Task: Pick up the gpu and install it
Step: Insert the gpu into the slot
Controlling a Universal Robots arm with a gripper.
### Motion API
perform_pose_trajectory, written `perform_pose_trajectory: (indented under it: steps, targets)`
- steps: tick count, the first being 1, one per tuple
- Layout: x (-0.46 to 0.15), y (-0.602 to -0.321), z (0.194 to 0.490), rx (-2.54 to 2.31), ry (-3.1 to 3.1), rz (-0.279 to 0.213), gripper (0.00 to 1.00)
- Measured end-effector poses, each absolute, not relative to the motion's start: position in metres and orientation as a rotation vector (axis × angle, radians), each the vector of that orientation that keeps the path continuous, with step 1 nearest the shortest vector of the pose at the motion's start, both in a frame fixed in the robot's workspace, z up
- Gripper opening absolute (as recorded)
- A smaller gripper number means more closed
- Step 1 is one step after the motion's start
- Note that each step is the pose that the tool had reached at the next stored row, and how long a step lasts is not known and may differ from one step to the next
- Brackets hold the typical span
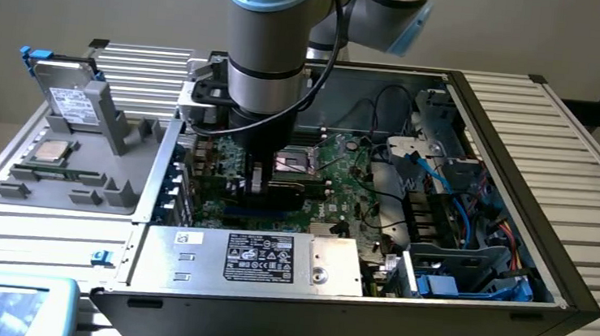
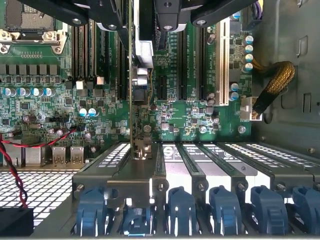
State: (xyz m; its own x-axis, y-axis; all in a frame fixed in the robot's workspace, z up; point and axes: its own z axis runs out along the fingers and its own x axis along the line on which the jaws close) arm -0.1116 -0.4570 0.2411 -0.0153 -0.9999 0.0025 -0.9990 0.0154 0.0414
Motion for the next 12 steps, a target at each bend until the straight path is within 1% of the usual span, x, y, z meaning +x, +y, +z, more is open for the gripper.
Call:
perform_pose_trajectory:
  steps: [12]
  targets:
    - [-0.1116, -0.4570, 0.2388, 2.181, -2.214, -0.039, 0.29]
